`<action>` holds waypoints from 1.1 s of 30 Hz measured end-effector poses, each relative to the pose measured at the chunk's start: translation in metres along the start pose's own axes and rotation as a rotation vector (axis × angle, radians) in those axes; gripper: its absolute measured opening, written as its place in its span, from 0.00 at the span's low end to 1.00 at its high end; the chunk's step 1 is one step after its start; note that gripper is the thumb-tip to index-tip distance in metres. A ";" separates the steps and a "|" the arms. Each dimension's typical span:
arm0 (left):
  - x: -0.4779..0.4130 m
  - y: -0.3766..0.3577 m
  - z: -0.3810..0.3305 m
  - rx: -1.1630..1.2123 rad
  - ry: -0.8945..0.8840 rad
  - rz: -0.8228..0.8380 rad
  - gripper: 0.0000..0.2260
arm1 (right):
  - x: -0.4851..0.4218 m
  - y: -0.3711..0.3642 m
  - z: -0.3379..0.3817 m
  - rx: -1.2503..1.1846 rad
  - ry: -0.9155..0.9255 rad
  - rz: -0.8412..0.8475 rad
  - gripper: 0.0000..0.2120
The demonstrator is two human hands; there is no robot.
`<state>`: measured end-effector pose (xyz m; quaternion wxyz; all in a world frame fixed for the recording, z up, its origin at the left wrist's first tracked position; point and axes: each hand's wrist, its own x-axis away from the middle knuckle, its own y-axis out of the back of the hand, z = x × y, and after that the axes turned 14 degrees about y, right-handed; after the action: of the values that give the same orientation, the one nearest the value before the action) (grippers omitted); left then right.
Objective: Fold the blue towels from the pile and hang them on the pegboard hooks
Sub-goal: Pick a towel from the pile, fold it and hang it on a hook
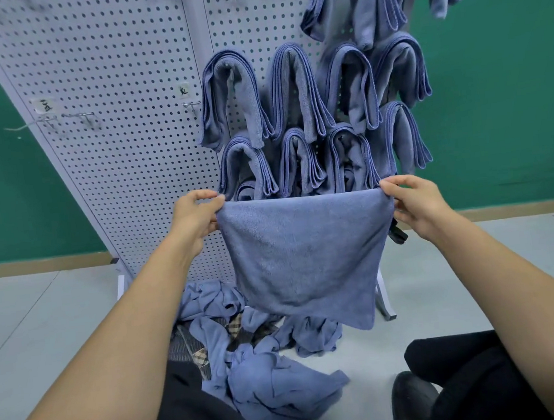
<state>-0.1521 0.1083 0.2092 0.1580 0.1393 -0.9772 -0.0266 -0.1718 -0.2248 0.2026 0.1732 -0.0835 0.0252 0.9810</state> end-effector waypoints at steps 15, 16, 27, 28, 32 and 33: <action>0.004 0.015 0.004 -0.348 -0.275 0.021 0.10 | 0.006 -0.003 0.000 0.589 0.361 0.150 0.11; 0.001 0.017 0.004 -0.390 -0.315 -0.009 0.08 | 0.007 -0.003 0.000 0.615 0.382 0.144 0.09; 0.000 0.030 -0.004 0.091 0.010 0.172 0.06 | 0.009 -0.004 0.010 -0.023 0.084 0.126 0.09; 0.001 0.027 -0.005 0.143 0.064 0.163 0.05 | 0.010 -0.007 0.011 -0.058 0.060 0.106 0.10; 0.017 0.003 -0.010 0.216 0.149 0.160 0.04 | 0.016 -0.027 0.017 -0.132 0.029 0.109 0.10; 0.023 -0.006 -0.011 0.217 0.142 0.185 0.04 | 0.020 -0.034 0.020 -0.144 0.030 0.135 0.09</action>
<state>-0.1682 0.0964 0.2262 0.2123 0.0666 -0.9694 0.1035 -0.1817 -0.1846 0.2179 0.0999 -0.1085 -0.0374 0.9884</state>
